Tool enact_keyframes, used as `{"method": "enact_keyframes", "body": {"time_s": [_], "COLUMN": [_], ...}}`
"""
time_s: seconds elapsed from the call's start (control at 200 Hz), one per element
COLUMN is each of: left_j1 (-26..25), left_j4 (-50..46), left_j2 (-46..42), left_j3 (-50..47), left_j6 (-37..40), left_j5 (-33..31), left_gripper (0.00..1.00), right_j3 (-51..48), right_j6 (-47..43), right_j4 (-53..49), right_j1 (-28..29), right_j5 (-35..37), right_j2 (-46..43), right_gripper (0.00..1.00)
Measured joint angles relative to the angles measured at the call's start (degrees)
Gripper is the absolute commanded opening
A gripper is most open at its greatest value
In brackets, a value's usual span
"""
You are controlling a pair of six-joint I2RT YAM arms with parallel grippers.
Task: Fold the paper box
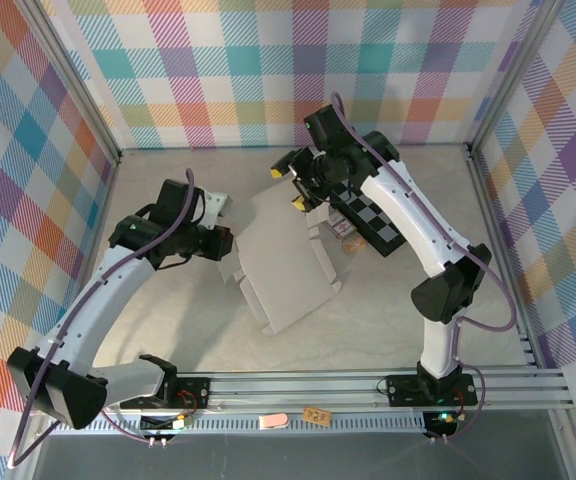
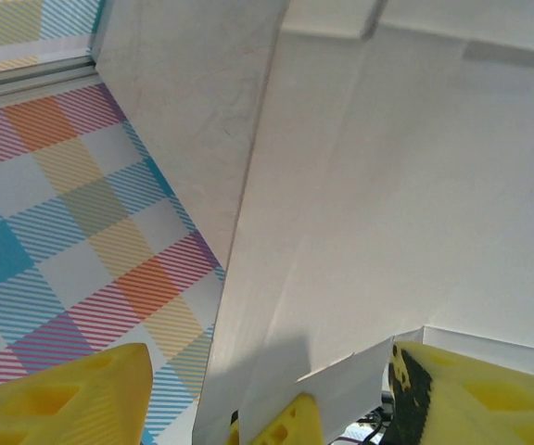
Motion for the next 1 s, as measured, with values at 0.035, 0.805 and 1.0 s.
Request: {"method": "enact_keyframes", "body": {"time_s": [0.035, 0.805, 1.0], "left_j1": [0.0, -2.7, -2.7], "left_j4": [0.5, 4.3, 4.3], "left_j2": [0.2, 1.1, 1.1], "left_j3": [-0.1, -0.1, -0.1], "left_j6": [0.3, 2.1, 2.1], "left_j5": [-0.2, -3.0, -3.1], "left_gripper": [0.0, 0.0, 0.0], "right_j3": [0.0, 6.6, 6.6], "right_j6": [0.5, 8.3, 8.3], "right_j4": [0.1, 0.2, 0.2], "right_j1": [0.2, 2.6, 2.6], "right_j5": [-0.1, 0.0, 0.3], "right_j2": [0.3, 7.9, 7.9], "right_gripper": [0.67, 0.3, 0.23]}}
